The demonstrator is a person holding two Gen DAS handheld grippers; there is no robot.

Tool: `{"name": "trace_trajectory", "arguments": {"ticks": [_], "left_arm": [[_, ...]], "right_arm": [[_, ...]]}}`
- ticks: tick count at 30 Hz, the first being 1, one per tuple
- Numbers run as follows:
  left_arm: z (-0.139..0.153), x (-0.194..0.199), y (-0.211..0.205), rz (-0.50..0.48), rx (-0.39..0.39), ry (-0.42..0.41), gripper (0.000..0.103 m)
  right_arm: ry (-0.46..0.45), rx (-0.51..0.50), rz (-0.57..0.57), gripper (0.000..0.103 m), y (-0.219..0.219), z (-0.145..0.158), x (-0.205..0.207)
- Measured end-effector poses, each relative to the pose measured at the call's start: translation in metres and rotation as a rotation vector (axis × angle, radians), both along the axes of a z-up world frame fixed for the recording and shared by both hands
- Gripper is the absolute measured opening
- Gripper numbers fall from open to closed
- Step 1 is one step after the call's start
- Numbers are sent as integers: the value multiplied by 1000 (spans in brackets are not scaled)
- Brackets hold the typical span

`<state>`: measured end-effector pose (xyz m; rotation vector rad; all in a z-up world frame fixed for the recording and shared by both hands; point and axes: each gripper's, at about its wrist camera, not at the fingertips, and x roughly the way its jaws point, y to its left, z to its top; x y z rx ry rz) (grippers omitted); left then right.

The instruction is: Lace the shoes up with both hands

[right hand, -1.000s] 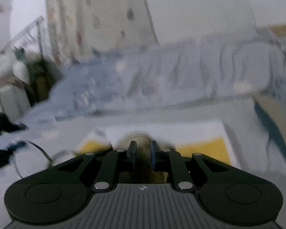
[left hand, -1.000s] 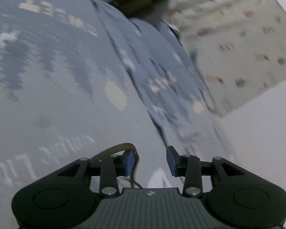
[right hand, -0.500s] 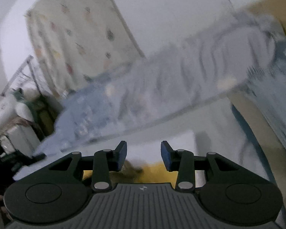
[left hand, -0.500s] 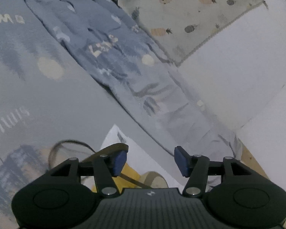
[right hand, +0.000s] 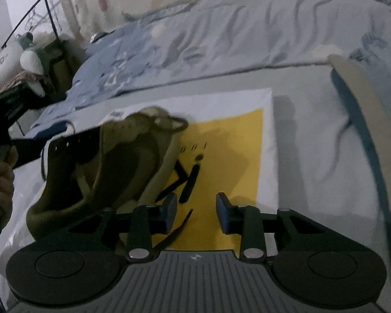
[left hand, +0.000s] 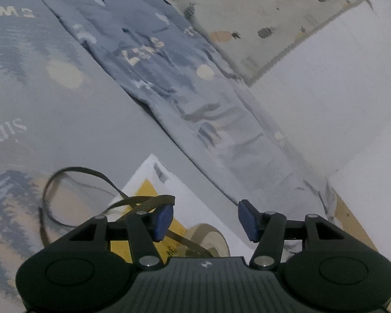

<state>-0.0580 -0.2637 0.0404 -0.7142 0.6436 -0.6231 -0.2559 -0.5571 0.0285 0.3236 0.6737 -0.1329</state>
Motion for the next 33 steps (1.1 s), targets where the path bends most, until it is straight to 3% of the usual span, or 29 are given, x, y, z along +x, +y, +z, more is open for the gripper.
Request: {"name": "trace_trajectory", "arguments": {"ticks": [5, 6, 7, 10, 14, 22, 27, 31, 33], "left_arm": [[-1, 0, 0, -10, 1, -5, 54], [-1, 0, 1, -7, -2, -2, 53], [-1, 0, 3, -5, -5, 0, 53], [-1, 1, 6, 8, -12, 7, 54], [-2, 3, 13, 28, -29, 17, 53], [-3, 6, 23, 61, -48, 42, 54], [0, 5, 27, 74, -46, 26, 54], [0, 7, 30, 81, -43, 31, 54], [0, 8, 31, 87, -42, 32, 54]], "right_arm": [[29, -12, 10, 29, 9, -10, 2], [29, -30, 15, 13, 12, -11, 3], [31, -53, 26, 4, 16, -11, 4], [6, -112, 36, 1, 21, -7, 4], [-80, -176, -110, 1, -3, 12, -6], [-266, -279, -536, 1, -82, 68, -48], [-290, -355, -769, 1, -124, 84, -79], [-235, -347, -960, 1, -153, 77, -98], [-213, -343, -1001, 1, -156, 72, -103]]}}
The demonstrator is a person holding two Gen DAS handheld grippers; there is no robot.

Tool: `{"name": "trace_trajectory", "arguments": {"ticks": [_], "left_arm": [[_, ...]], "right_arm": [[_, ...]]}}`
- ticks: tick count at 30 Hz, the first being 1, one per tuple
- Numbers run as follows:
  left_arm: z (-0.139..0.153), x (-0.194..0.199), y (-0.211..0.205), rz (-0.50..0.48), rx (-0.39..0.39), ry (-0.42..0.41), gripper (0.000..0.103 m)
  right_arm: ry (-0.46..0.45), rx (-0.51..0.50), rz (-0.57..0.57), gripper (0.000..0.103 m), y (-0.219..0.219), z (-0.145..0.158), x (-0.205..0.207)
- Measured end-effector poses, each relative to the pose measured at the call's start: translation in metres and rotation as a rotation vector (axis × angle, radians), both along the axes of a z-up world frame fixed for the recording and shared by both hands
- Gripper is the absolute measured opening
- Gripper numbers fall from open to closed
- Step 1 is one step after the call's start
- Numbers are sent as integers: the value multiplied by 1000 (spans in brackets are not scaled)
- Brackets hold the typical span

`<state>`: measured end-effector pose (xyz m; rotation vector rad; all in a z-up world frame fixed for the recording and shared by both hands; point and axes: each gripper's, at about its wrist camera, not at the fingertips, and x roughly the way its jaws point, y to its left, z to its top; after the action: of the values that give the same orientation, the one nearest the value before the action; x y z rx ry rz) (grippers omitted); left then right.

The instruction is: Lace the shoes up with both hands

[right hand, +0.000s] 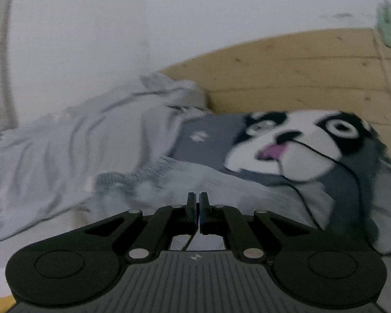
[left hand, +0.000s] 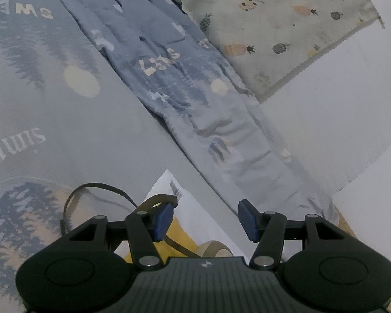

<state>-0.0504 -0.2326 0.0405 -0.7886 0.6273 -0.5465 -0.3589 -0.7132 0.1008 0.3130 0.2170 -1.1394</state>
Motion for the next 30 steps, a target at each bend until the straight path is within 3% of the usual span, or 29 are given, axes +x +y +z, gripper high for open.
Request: {"name": "trace_trajectory", "arguments": {"ticks": [3, 6, 8, 13, 16, 22, 26, 30], "left_arm": [[2, 0, 2, 10, 2, -5, 54], [5, 0, 3, 4, 11, -16, 54], [6, 0, 3, -18, 18, -18, 54], [11, -6, -5, -101, 86, -39, 54], [17, -22, -16, -150, 159, -85, 54], [26, -66, -41, -233, 282, -182, 54], [23, -82, -48, -238, 294, -165, 54], [20, -94, -51, -251, 289, -139, 54]], "right_arm": [[17, -41, -24, 2, 9, 1, 7], [-4, -123, -84, 11, 16, 16, 8], [-25, -152, -140, 26, 18, 25, 5], [-82, -140, -169, 43, 22, 32, 2], [-107, -102, -63, 47, 32, 29, 15], [-138, 23, 241, 47, 74, 12, 60], [-103, 26, 378, 47, 108, 1, 86], [-78, 30, 435, 47, 122, -9, 102]]}}
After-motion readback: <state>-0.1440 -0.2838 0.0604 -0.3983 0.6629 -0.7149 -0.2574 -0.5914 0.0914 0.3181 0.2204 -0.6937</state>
